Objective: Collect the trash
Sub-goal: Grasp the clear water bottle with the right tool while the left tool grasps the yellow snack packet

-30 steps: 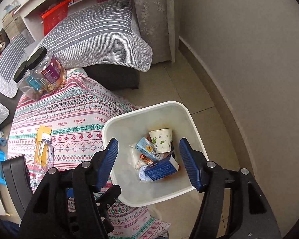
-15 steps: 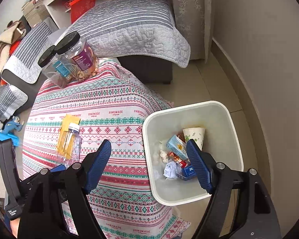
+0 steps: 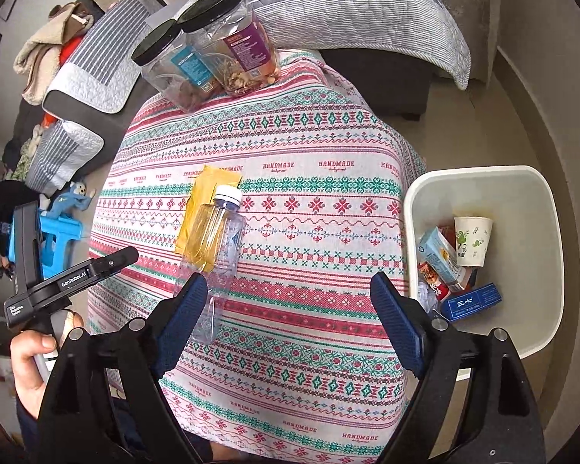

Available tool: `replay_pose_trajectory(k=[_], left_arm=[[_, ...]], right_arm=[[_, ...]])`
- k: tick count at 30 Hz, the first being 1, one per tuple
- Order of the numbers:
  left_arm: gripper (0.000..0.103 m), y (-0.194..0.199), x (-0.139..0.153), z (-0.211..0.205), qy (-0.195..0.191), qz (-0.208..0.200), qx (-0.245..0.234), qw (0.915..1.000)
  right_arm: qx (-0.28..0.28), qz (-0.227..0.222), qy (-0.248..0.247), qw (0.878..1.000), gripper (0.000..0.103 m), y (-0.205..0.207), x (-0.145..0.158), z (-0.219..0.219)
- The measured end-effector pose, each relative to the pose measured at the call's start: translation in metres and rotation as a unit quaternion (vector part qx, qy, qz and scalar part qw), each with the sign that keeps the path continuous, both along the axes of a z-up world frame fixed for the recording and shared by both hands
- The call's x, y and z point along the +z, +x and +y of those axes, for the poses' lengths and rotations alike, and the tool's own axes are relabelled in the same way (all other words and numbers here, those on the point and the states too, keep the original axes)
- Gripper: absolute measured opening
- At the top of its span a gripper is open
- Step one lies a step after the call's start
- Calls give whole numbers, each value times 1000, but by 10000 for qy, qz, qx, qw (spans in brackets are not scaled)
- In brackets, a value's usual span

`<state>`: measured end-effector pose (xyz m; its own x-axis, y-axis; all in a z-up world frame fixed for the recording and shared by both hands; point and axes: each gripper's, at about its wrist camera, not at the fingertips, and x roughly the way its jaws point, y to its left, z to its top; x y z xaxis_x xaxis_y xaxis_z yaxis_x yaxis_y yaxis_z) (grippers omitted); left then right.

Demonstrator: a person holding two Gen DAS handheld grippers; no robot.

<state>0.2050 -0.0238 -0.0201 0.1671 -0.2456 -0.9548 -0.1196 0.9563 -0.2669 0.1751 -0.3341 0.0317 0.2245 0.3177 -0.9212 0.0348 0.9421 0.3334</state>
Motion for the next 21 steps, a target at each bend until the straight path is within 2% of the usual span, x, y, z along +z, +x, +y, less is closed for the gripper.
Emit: replay_pose_trajectory(k=[8,15,17,18,19,20,21], left_arm=[[74,2,-10,7,-43,113,62,9999],[74,8,-8,26,-74,99,317,9994],[74,8,-6,31,-22,66,345,9994],[74,9,-6,33,1,67,347,9994],[74,9,-6,34,8,63,356,9993],[74,9,-6,35,2,57,359,9993],[74,10,-7,34,-9,49,345,9994]], right_arm=[[143,431,473,9978,83,19,-42,62],[171,768,553,9954,83,32,-83,110],[243,856,323,9955,82,32,-92,119],[294,885,132,9956,80,32,-96,122],[326,908,-19,9953,65,31,-98,123],[344,963,-9,9948,58,31,-99,122],[313,1020,18,9943,58,30,-99,119]])
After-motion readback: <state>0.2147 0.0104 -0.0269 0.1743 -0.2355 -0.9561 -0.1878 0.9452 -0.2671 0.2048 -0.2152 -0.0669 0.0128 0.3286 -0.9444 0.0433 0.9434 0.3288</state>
